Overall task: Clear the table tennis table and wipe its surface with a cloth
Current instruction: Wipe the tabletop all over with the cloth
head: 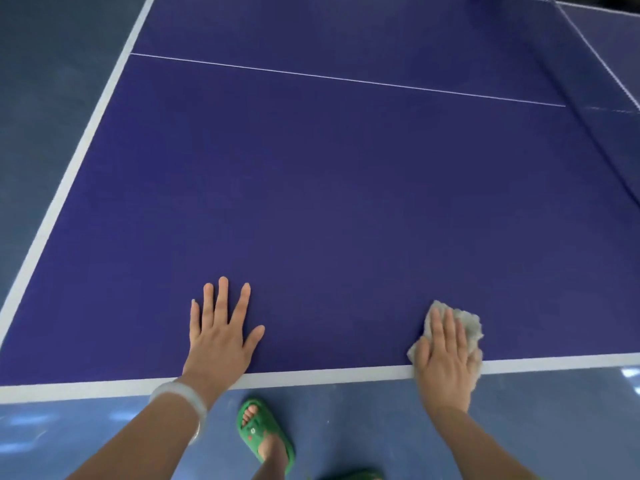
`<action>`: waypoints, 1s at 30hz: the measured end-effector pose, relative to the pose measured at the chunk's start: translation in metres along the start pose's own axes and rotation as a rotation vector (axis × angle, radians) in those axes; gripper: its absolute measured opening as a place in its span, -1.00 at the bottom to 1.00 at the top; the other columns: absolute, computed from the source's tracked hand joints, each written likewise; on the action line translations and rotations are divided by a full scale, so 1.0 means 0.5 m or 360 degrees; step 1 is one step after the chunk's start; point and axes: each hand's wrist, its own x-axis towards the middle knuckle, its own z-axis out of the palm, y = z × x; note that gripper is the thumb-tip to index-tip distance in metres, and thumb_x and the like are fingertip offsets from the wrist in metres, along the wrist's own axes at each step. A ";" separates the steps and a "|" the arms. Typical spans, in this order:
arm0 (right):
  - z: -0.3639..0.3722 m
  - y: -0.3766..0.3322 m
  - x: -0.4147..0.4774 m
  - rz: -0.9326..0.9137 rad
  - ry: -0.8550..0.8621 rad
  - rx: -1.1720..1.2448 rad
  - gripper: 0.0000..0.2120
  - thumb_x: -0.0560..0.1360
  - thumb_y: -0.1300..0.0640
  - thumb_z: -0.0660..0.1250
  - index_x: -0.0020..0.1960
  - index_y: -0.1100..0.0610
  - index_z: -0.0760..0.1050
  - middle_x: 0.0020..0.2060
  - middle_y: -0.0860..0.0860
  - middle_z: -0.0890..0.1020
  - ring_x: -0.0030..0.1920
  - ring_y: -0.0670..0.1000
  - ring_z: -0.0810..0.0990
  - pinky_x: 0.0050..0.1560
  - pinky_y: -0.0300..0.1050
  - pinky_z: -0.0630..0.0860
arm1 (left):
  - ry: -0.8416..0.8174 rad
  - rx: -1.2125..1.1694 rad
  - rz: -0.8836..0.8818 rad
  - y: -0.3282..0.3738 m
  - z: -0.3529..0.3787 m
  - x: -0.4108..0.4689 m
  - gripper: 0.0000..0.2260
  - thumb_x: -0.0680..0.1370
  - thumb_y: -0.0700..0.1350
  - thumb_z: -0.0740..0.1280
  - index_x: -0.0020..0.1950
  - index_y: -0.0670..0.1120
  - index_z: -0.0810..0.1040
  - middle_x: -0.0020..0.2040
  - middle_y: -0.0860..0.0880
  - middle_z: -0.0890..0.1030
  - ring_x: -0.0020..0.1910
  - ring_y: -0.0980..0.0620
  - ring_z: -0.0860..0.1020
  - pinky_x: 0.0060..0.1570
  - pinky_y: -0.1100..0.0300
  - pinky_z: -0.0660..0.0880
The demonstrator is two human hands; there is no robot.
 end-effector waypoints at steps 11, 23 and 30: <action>0.040 -0.094 -0.060 -0.1186 -0.0046 -0.0091 -0.43 0.62 -0.07 0.05 0.61 -0.02 0.06 0.60 -0.06 0.08 0.59 0.01 0.05 0.50 0.18 0.02 | -0.0032 -0.0184 0.0113 0.230 0.007 0.027 -0.42 0.65 0.19 -0.02 0.61 -0.01 -0.05 0.61 -0.09 -0.19 0.57 -0.08 -0.27 0.54 0.02 -0.25; 0.012 0.140 0.052 0.0167 0.0138 0.0139 -0.44 0.62 -0.09 -0.14 0.60 -0.01 0.04 0.59 -0.03 0.06 0.60 0.01 -0.02 0.56 0.17 -0.09 | -0.0281 0.0024 0.0424 0.521 0.086 0.056 -0.30 0.62 0.28 -0.05 0.55 0.01 -0.37 0.54 -0.16 -0.42 0.50 -0.18 -0.44 0.48 -0.11 -0.38; -0.027 0.360 0.128 -0.0170 0.0034 0.0026 -0.47 0.65 -0.10 -0.15 0.60 -0.07 -0.05 0.60 -0.10 0.01 0.59 -0.05 -0.08 0.57 0.14 -0.08 | -0.0422 0.0172 0.0375 0.532 0.107 0.070 -0.17 0.53 0.43 -0.14 0.35 0.01 -0.68 0.36 -0.17 -0.66 0.36 -0.23 -0.62 0.40 -0.21 -0.49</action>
